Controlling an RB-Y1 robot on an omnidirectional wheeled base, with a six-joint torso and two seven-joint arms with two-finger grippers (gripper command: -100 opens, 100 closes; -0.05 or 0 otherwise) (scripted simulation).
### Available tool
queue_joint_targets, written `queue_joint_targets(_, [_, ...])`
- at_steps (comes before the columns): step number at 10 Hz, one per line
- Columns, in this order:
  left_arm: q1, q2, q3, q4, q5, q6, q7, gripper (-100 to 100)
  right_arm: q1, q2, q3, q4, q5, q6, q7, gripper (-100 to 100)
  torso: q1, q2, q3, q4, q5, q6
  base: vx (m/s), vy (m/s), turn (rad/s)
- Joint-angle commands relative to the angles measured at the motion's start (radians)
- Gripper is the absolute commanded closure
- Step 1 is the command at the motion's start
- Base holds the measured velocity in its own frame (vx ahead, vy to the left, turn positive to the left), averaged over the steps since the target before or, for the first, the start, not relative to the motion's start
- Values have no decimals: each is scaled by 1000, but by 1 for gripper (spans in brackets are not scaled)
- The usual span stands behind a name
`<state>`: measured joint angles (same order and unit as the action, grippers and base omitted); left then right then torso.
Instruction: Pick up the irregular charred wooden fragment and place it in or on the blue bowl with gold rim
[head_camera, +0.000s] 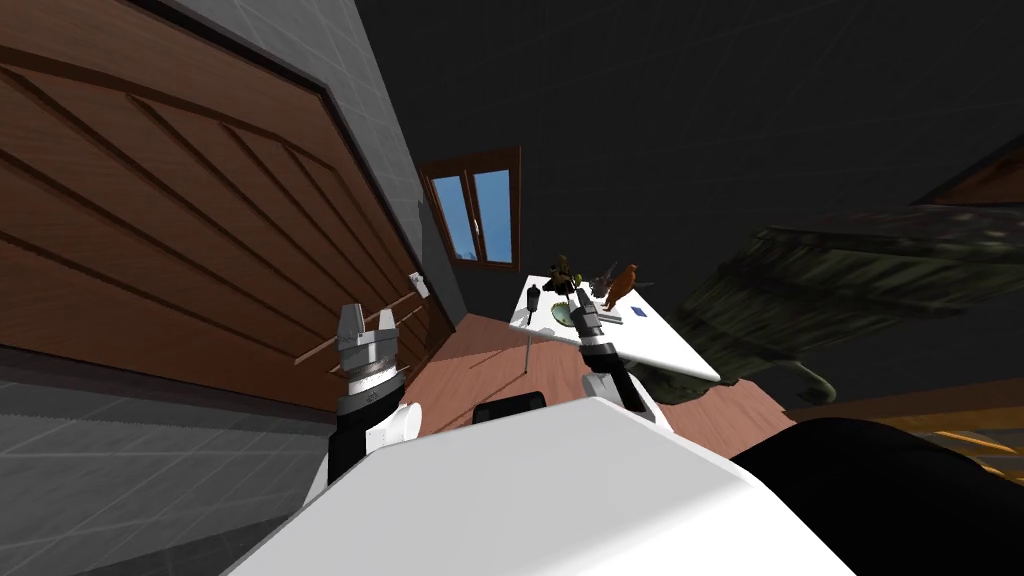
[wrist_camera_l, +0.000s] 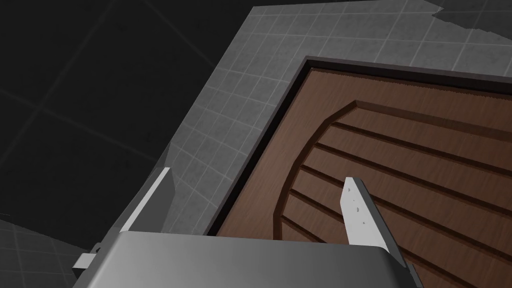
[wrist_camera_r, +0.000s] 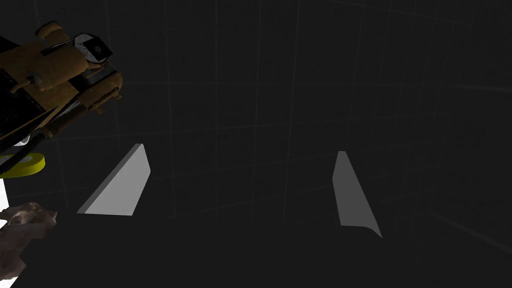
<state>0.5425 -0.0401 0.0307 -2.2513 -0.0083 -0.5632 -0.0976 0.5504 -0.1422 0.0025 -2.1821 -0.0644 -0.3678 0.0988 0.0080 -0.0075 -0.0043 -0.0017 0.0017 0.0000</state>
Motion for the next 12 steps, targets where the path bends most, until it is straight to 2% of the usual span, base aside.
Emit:
queue_joint_targets(1, [0,0,0,0,0,0,0,0,6,-30,-16,18,17,32,21,-100,0,0,0,0,0,0,118,141,-22])
queue_joint_targets(10, [0,0,0,0,0,0,0,0,106,-169,-99,160,149,183,161,-100,2,-1,0,0,1,0,120,157,-23])
queue_joint_targets(12, [0,0,0,0,0,0,0,0,115,-184,-107,174,161,197,174,-100,-4,2,1,0,0,0,60,40,52])
